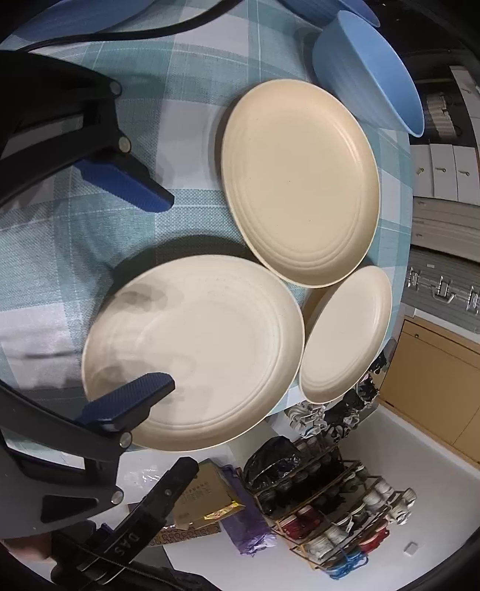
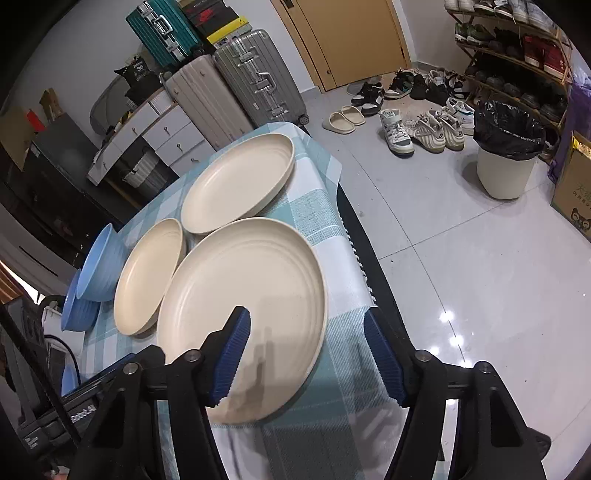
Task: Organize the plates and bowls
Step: 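Reach both grippers to the rim of the largest cream plate and close them, then lift and carry the cream plate with both grippers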
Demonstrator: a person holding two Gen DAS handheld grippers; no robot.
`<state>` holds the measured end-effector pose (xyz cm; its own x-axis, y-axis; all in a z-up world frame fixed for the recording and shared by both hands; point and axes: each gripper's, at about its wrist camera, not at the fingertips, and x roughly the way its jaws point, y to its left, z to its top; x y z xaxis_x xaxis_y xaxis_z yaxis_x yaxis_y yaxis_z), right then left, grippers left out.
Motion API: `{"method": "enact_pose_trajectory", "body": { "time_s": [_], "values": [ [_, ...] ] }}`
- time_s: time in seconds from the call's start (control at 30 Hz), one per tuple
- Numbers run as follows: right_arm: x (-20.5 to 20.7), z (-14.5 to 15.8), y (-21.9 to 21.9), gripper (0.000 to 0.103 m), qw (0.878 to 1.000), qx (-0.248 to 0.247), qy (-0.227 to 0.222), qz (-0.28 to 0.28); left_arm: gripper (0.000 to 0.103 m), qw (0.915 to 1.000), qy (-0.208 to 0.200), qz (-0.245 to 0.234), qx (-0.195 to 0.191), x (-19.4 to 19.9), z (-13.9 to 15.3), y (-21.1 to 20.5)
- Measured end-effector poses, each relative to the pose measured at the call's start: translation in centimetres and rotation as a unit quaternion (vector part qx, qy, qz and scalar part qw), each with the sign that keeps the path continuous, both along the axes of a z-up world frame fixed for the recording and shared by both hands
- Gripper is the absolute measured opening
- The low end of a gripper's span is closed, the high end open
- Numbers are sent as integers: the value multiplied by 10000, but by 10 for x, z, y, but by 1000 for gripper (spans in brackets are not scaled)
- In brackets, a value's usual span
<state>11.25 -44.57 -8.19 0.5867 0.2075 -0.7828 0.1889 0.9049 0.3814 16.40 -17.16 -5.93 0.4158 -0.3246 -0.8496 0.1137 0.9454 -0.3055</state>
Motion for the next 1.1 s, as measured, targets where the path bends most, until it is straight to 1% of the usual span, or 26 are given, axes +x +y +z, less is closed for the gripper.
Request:
{"method": "enact_pose_trajectory", "body": {
  "time_s": [0.07, 0.17, 0.2, 0.23, 0.27, 0.3, 0.37, 0.43, 0.47, 0.5, 0.57, 0.63, 0.67, 0.7, 0.73, 0.8, 0.87, 0.93, 1.1],
  "values": [
    [7, -3, 0, 57, 9999, 2, 85, 55, 88, 10000, -8, -4, 87, 0, -1, -1],
    [12, -8, 5, 56, 9998, -23, 184, 93, 88, 9999, -16, 27, 151, 1, -4, -2],
    [14, -11, 6, 51, 9997, -12, 221, 113, 84, 9998, -17, 35, 176, 2, -6, -3],
    [16, -13, 7, 50, 9996, -15, 256, 115, 79, 9998, -18, 26, 208, 2, -7, -4],
    [18, -15, 7, 50, 9995, -15, 293, 115, 65, 9997, -2, 1, 243, 4, -8, -5],
    [19, -17, 7, 46, 9995, 2, 309, 106, 58, 9996, 36, -31, 280, 4, -11, -6],
    [21, -21, 8, 39, 9993, 12, 357, 75, 56, 9994, 159, -45, 298, 7, -17, -7],
    [23, -25, 9, 36, 9991, 15, 412, 75, 54, 9993, 224, -9, 292, 8, -21, -7],
    [24, -26, 10, 32, 9991, 12, 419, 85, 52, 9992, 252, -10, 295, 9, -22, -8],
    [26, -27, 11, 29, 9990, -28, 439, 98, 47, 9992, 268, -24, 286, 9, -23, -8],
    [28, -28, 14, 23, 9990, -32, 438, 118, 41, 9991, 291, -66, 285, 9, -24, -10],
    [30, -30, 14, 22, 9988, -60, 480, 87, 35, 9991, 302, -112, 272, 8, -25, -11],
    [30, -31, 14, 20, 9988, -23, 493, 69, 27, 9991, 306, -122, 259, 8, -25, -11],
    [30, -32, 14, 17, 9987, -37, 510, 52, 23, 9991, 306, -122, 264, 8, -26, -11],
    [30, -32, 14, 16, 9986, -58, 528, 44, 22, 9990, 293, -113, 303, 7, -26, -11],
    [30, -34, 14, 11, 9983, -61, 578, 54, 15, 9990, 296, -66, 313, 7, -26, -9],
    [29, -35, 13, 10, 9980, -34, 622, 82, 12, 9991, 332, -28, 280, 8, -27, -5],
    [27, -34, 12, 10, 9976, -15, 675, 117, 11, 9990, 374, 2, 246, 7, -27, -3],
    [21, -31, 20, 10, 9968, -112, 752, 255, 11, 9985, 374, 16, 387, -2, -26, -1]
  ]
}}
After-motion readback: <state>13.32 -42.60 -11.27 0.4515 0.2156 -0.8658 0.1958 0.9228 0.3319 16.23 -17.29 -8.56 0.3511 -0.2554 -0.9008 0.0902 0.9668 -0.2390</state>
